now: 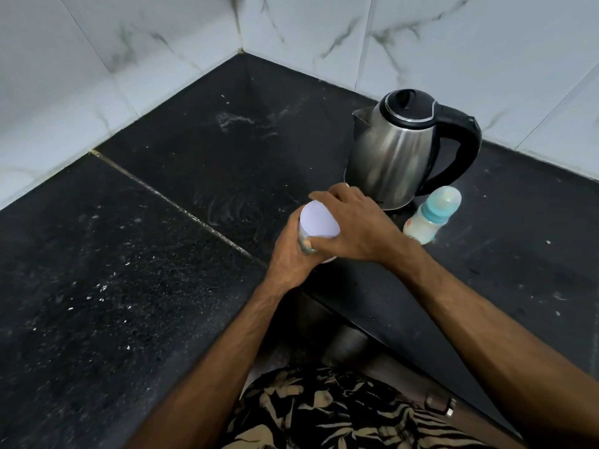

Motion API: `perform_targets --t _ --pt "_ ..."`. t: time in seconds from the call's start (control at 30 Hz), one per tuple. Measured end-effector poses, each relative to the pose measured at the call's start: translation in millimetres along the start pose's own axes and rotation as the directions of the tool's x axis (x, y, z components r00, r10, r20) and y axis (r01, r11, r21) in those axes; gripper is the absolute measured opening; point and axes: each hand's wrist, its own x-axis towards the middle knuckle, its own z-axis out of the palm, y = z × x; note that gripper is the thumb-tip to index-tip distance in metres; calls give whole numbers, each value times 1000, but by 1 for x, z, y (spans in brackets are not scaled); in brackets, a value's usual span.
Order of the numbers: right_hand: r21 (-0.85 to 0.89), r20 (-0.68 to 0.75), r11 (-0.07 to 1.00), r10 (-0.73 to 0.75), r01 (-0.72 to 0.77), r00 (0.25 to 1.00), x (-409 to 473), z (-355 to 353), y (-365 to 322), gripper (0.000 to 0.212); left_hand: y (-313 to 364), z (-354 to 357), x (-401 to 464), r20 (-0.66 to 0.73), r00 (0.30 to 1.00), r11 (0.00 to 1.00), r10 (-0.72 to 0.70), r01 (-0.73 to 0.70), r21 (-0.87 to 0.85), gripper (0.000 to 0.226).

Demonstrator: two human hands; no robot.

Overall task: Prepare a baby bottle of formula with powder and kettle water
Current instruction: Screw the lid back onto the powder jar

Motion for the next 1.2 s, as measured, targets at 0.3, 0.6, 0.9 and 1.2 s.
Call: perform_targets --t 0.3,0.6,0.9,1.2 --pt "-99 18 995 -4 6 1000 4 -6 -2 80 -2 0 1 5 1000 1000 -12 12 2 93" --pt "-108 63 994 22 -15 998 4 -10 -6 75 -4 -1 2 5 1000 1000 2 -2 13 88" --pt "-38 191 995 -84 93 978 6 -19 -10 68 0 -1 -1 2 1000 1000 6 -6 4 78" --pt "-95 201 984 -127 148 971 10 -13 -8 65 3 -1 -1 1 1000 1000 3 -3 10 83"
